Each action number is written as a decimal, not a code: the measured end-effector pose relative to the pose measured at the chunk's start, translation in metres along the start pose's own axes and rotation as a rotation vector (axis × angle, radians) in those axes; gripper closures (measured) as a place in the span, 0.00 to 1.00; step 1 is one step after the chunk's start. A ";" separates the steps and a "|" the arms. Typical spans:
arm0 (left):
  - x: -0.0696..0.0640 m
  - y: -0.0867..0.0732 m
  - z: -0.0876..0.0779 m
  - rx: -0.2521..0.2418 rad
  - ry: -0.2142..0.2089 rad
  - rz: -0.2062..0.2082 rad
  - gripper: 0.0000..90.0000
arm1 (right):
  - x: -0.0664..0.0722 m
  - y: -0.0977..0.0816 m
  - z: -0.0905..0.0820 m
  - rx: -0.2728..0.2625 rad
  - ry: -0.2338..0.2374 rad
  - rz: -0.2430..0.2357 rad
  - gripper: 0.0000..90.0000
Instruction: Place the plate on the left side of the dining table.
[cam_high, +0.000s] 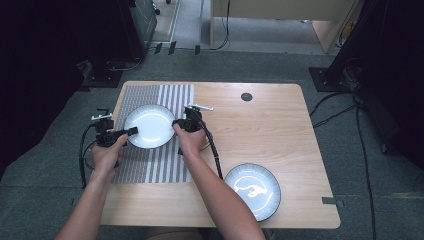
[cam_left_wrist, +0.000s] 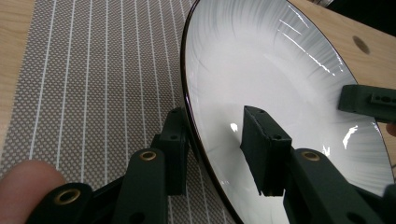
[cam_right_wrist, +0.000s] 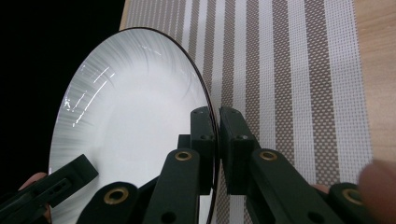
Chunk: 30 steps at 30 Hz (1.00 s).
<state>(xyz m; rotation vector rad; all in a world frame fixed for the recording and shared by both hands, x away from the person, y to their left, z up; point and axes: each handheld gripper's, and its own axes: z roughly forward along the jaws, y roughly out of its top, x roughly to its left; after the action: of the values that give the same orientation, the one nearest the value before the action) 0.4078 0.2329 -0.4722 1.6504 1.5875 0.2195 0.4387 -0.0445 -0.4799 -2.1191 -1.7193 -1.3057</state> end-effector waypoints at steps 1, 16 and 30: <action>0.000 0.000 0.000 0.000 0.000 0.000 0.69 | 0.000 0.000 0.000 0.000 0.000 0.000 0.95; 0.008 0.016 0.032 0.082 0.096 0.009 0.66 | -0.008 0.008 0.033 -0.018 -0.032 0.030 0.93; 0.012 0.019 0.036 0.048 0.151 0.034 0.64 | -0.012 0.011 0.037 -0.038 -0.030 0.056 0.93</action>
<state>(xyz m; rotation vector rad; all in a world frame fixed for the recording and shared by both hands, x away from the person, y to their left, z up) 0.4467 0.2308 -0.4881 1.7335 1.6887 0.3324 0.4675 -0.0365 -0.5065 -2.2015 -1.6471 -1.3084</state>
